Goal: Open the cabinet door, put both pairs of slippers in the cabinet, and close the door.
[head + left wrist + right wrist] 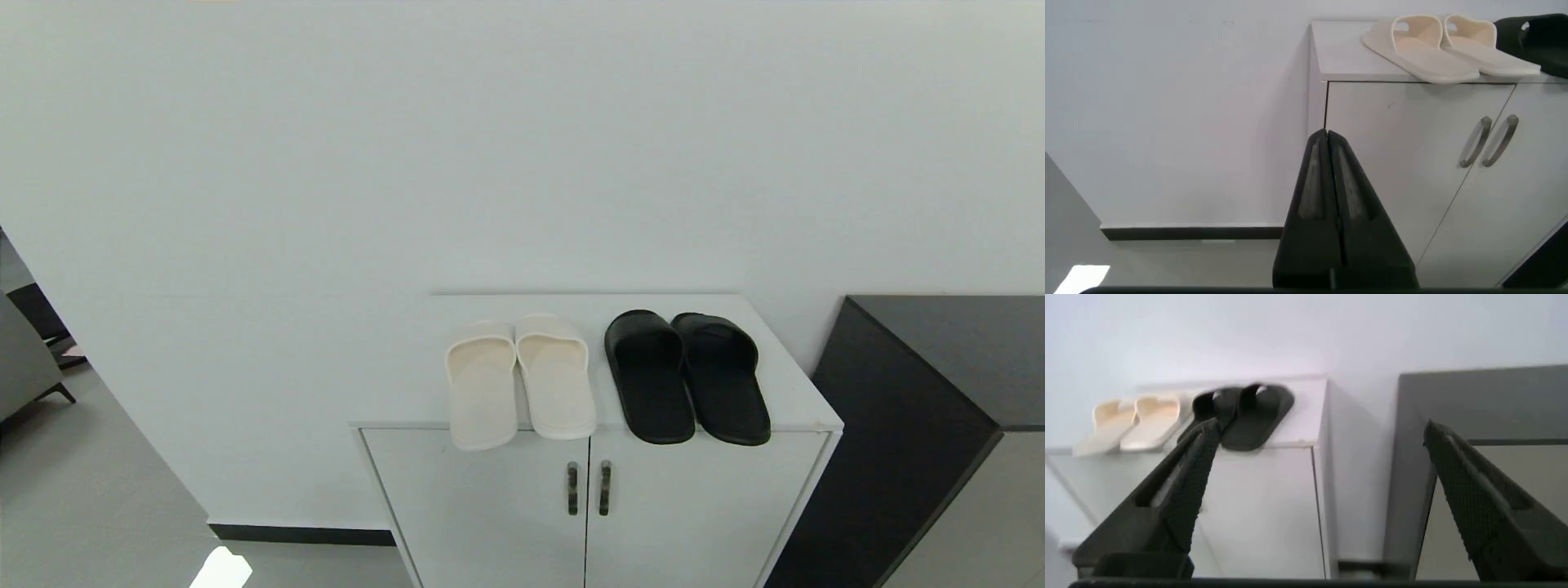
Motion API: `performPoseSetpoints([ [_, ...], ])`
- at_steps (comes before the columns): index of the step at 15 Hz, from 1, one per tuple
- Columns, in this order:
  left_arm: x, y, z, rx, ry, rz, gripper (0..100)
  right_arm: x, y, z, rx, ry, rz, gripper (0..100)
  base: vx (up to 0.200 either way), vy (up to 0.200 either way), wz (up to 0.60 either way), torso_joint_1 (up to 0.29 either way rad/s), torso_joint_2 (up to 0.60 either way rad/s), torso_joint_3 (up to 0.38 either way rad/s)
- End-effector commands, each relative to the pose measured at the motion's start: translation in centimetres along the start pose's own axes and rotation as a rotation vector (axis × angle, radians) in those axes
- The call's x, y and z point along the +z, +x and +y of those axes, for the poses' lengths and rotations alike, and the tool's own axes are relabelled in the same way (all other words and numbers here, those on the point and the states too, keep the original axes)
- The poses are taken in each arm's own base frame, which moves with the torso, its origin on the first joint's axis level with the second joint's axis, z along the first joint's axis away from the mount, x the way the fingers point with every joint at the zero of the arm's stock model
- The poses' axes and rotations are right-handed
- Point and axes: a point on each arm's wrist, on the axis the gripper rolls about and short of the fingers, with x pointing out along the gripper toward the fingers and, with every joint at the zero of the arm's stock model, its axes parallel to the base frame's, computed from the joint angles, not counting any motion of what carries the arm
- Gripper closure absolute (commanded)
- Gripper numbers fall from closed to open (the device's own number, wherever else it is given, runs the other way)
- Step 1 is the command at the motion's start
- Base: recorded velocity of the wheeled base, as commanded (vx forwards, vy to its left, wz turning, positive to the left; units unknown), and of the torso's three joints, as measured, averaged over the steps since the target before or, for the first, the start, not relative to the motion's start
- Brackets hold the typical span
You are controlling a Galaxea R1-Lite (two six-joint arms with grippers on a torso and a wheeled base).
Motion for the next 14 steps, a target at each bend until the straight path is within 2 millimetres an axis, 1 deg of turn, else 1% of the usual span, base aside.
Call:
performPoseSetpoints([
  [1,0.0,0.0,0.0,0.002,-0.007,0.0,100,1.3,6.2,-0.1,0.044,-0.027,0.313,0,0.0,0.0,0.0,0.0,0.0,0.0],
  [2,0.0,0.0,0.0,0.0,-0.007,0.0,100,0.8,8.2,-0.2,0.053,-0.013,0.351,0,0.0,0.0,0.0,0.0,0.0,0.0],
  [4,0.0,0.0,0.0,0.0,-0.006,0.0,100,0.3,11.3,-0.2,0.067,0.004,0.355,0,0.0,0.0,0.0,0.0,0.0,0.0],
  [6,0.0,0.0,0.0,0.002,-0.006,-0.002,100,0.3,13.4,0.6,0.148,0.022,0.386,0,0.0,0.0,0.0,0.0,0.0,0.0],
  [8,0.0,0.0,0.0,0.0,-0.007,0.0,100,0.9,15.6,2.1,0.233,0.09,0.426,0,0.0,0.0,0.0,0.0,0.0,0.0],
  [9,0.0,0.0,0.0,0.0,-0.006,0.0,100,1.2,16.3,2.9,0.269,0.112,0.429,0,0.0,0.0,0.0,0.0,0.0,0.0],
  [11,0.0,0.0,0.0,0.002,-0.007,0.0,100,1.8,18.6,4.4,0.311,0.127,0.444,0,0.0,0.0,0.0,0.0,0.0,0.0],
  [12,0.0,0.0,0.0,0.0,-0.006,0.0,100,1.9,19.3,5.0,0.326,0.132,0.45,0,0.0,0.0,0.0,0.0,0.0,0.0],
  [13,0.0,0.0,0.0,0.0,-0.006,-0.002,100,2.4,20.6,6.4,0.337,0.168,0.457,0,0.0,0.0,0.0,0.0,0.0,0.0],
  [14,0.0,0.0,0.0,0.0,-0.006,0.0,100,2.3,21.5,7.8,0.331,0.178,0.47,0,0.0,0.0,0.0,0.0,0.0,0.0],
])
